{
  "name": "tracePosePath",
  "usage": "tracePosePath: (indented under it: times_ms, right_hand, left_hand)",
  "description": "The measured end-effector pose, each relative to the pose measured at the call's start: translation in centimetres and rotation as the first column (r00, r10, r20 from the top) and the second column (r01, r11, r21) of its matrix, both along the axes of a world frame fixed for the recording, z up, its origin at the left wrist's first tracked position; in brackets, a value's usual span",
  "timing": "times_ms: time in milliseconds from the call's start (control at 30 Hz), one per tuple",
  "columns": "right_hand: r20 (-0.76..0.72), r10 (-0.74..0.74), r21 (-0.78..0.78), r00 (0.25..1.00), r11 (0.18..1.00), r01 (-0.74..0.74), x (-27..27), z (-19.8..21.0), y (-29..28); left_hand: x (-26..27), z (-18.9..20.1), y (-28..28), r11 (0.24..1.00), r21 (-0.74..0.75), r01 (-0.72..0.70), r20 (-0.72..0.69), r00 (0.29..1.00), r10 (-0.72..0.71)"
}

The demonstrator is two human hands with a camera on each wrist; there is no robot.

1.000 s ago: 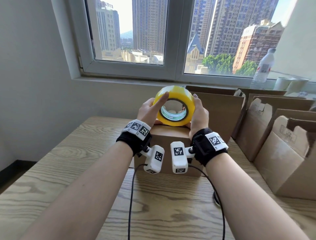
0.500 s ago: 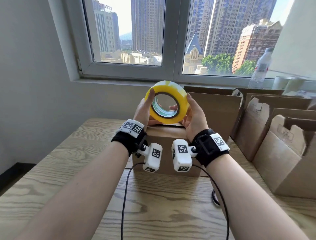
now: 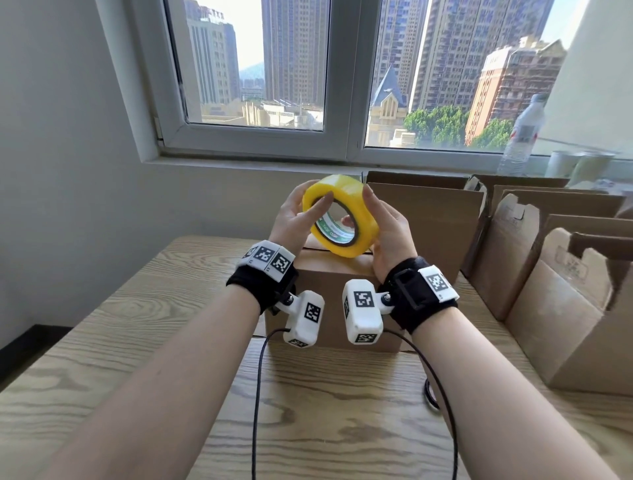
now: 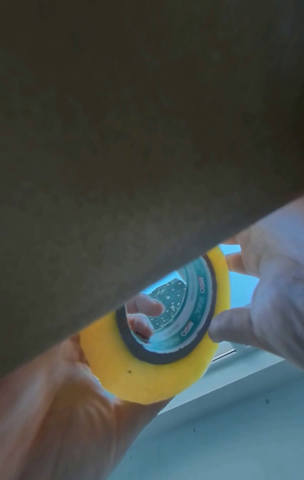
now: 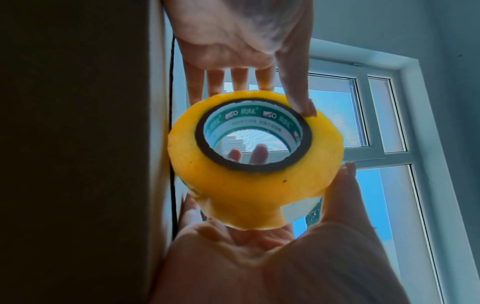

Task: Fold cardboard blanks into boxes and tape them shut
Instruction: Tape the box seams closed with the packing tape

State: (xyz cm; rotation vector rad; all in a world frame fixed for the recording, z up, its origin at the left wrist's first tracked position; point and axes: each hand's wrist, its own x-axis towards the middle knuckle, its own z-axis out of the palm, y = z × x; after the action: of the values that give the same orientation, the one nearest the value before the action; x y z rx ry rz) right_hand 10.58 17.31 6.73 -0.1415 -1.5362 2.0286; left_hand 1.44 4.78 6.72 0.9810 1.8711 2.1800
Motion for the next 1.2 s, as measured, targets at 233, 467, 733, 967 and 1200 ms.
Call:
tracePosePath:
  times_ms: [233,467,733,967,1200]
  right_hand:
    - [0.005,-0.004,0.004,1.0,1.0,0.004,0.0,0.05,-0.09]
    - [0.014,0.006,-0.018,1.0,1.0,-0.005,0.17,0.22,-0.05]
    - [0.012,0.015,-0.019,1.0,1.0,-0.015,0.26,0.23,-0.17]
    - [0.011,0.003,-0.053,1.0,0.999,-0.003,0.48,0.29,-0.13]
    - [0.026,0.01,0.009,1.0,1.0,-0.01,0.47,0.33,-0.45]
  left_hand:
    - [-0.52,-0.38,0.25,0.998,-0.041,-0.055,0.016,0.998,0.056]
    - [-0.35,-0.16,0.11,0.998,-0.046,-0.037,0.04,0.998,0.038]
    - [-0.4,-0.34,0.06,0.999,-0.009,-0.04,0.068,0.997,0.041]
    - [-0.64,-0.29,-0.16,0.998,-0.008,-0.068,0.056,0.996,0.068]
    - [-0.65,-0.63,-0.15,0.988,0.03,-0.15,-0.052,0.987,0.151]
